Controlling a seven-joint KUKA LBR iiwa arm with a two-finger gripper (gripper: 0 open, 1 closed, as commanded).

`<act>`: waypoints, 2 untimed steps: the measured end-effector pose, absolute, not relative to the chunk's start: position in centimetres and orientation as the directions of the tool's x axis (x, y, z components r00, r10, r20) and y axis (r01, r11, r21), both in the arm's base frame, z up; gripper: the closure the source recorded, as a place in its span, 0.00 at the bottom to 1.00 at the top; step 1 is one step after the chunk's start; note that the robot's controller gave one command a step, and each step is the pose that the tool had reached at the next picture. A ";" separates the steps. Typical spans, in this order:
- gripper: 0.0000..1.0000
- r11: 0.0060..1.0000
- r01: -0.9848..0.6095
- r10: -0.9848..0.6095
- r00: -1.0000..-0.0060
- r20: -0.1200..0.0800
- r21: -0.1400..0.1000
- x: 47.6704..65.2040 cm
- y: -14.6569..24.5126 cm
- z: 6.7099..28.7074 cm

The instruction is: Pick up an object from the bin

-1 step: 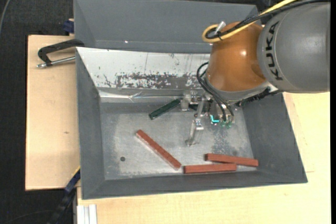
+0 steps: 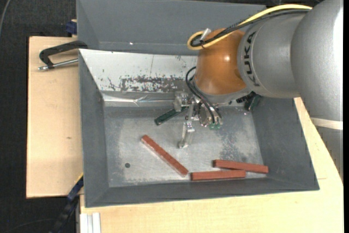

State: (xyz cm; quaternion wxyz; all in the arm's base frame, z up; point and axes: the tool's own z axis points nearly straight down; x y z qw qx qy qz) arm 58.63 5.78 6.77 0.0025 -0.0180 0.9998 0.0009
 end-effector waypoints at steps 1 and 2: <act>0.00 0.927 -0.375 -0.375 -0.927 -0.007 0.001 60.4 10.2 7.6; 1.00 0.928 -0.373 -0.373 -0.928 -0.006 0.001 60.4 10.2 7.6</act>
Offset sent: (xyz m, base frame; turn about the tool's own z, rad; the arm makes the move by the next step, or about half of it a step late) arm 0.0158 0.0429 0.0071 -0.3485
